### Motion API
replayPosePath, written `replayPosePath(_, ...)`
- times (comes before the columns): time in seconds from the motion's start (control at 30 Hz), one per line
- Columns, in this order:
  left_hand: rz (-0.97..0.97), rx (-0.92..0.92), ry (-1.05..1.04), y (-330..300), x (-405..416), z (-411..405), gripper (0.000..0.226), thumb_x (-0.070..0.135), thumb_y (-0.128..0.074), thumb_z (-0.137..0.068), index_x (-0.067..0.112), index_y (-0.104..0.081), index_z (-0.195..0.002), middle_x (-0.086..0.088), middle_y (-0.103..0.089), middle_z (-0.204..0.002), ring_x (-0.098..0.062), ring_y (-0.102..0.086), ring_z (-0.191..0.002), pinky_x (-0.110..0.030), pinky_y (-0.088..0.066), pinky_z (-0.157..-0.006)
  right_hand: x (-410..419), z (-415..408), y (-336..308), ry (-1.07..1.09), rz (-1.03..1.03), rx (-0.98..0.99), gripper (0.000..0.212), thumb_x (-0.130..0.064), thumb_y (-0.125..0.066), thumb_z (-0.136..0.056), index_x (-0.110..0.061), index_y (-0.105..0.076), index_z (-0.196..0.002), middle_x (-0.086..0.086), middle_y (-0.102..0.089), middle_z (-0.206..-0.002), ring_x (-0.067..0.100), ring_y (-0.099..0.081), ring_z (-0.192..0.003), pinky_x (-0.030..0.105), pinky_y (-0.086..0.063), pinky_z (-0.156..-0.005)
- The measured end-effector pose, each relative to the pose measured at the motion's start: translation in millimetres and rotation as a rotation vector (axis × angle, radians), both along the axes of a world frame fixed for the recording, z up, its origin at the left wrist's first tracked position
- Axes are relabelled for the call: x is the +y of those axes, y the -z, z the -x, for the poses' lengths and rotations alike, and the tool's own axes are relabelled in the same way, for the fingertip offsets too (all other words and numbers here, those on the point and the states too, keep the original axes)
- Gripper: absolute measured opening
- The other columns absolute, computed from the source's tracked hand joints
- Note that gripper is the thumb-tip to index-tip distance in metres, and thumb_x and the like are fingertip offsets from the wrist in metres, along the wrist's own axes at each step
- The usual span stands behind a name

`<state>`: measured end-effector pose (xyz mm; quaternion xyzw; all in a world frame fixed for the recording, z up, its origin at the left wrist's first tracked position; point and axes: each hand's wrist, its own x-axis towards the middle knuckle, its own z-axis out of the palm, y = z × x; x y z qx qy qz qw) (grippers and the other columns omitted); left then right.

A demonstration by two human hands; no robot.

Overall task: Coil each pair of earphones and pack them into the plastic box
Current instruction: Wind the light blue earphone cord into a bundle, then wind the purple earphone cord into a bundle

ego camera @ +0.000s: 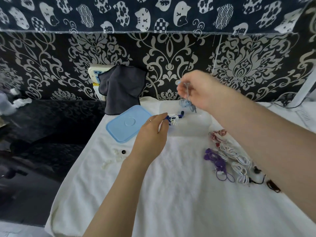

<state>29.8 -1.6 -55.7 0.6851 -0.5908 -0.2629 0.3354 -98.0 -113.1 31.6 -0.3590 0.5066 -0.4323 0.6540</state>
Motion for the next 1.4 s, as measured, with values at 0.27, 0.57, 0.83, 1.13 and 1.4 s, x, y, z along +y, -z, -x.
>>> replayPosePath(0.27,0.008,-0.100,-0.013,7,-4,4,0.044,0.026,-0.051,-0.105,0.018,-0.049,-0.148,0.000,-0.053,-0.145,-0.016,-0.047,-0.134,-0.011,-0.027,-0.087,-18,-7,79,-0.146,-0.051,0.491,0.034,-0.008,-0.065,-0.081,0.001,-0.063,-0.114,0.014,-0.061,-0.088,0.025,-0.062,-0.081,0.039,-0.057,-0.086)
replayPosePath(0.57,0.005,-0.160,0.041,18,-5,7,0.046,0.024,-0.054,-0.101,0.018,-0.049,-0.146,-0.006,-0.043,-0.155,-0.021,-0.054,-0.126,-0.033,-0.045,-0.102,-15,-4,69,-0.505,0.177,1.174,0.013,-0.009,-0.053,-0.086,-0.008,-0.050,-0.074,0.007,-0.047,-0.075,0.020,-0.044,-0.061,0.026,-0.034,-0.051)
replayPosePath(0.83,0.072,-0.258,0.035,15,10,14,0.045,0.022,-0.061,-0.096,0.027,-0.049,-0.139,-0.007,-0.042,-0.135,-0.025,-0.054,-0.076,-0.033,-0.047,-0.073,45,45,56,-0.223,0.516,1.166,0.015,-0.018,-0.057,-0.092,-0.016,-0.068,-0.102,0.007,-0.070,-0.102,0.027,-0.065,-0.083,0.032,-0.052,-0.071)
replayPosePath(1.13,-0.218,-0.488,0.033,21,29,-4,0.024,0.020,-0.054,-0.098,0.009,-0.043,-0.117,-0.011,-0.049,-0.109,-0.032,-0.055,-0.086,-0.040,-0.048,-0.075,116,96,108,-0.462,0.375,1.514,0.014,-0.017,-0.057,-0.091,-0.027,-0.046,-0.091,-0.017,-0.048,-0.080,0.019,-0.049,-0.084,0.031,-0.040,-0.071)
replayPosePath(1.4,-0.482,-0.517,0.002,28,38,-35,0.026,0.012,-0.050,-0.095,0.010,-0.043,-0.120,-0.008,-0.042,-0.109,-0.035,-0.056,-0.107,-0.035,-0.042,-0.083,106,91,119,-0.513,0.378,1.555,0.006,-0.013,-0.062,-0.085,-0.010,-0.063,-0.091,0.005,-0.062,-0.089,0.029,-0.061,-0.089,0.030,-0.041,-0.061)
